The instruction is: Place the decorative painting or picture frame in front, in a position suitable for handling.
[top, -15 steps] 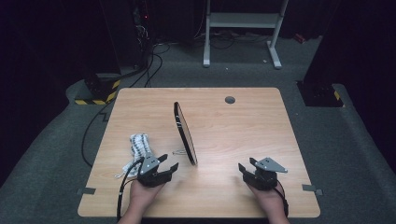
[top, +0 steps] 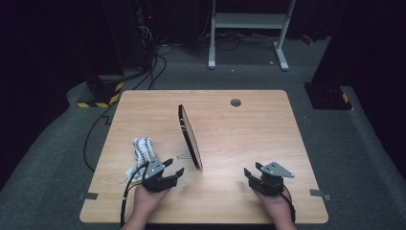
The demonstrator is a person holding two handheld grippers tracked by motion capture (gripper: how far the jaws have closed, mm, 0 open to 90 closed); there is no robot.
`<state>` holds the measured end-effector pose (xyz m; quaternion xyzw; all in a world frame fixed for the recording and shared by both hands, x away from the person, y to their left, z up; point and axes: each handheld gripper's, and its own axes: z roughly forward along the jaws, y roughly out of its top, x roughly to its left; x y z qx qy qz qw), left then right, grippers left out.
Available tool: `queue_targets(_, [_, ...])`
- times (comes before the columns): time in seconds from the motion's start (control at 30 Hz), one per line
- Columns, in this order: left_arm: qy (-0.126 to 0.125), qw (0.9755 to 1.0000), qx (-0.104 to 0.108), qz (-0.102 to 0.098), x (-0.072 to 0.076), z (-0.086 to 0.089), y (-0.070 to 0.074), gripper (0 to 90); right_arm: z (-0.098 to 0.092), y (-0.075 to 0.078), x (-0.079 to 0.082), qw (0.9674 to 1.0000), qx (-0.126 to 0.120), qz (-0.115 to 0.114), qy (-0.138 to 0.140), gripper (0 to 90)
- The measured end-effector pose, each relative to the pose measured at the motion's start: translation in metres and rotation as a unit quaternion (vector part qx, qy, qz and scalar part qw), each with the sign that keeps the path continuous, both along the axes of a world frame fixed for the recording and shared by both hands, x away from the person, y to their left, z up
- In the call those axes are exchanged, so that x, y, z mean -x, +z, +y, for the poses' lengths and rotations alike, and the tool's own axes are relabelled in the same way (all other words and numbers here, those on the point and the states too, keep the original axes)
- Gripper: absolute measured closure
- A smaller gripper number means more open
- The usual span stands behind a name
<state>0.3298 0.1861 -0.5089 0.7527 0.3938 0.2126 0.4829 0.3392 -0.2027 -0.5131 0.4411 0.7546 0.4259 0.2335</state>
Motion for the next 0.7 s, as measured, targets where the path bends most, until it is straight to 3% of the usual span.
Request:
queue_targets(0.47, [-0.023,0.9997,-0.008,-0.002,0.004,-0.011,0.001,38.7,0.007,-0.003,0.001,0.9998,0.009,0.001,0.018,44.8])
queue_targets(0.7, [-0.042,0.9989,-0.011,-0.015,0.011,-0.026,0.005,34.9,0.009,-0.004,0.001,0.9997,0.011,0.005,0.021,44.0])
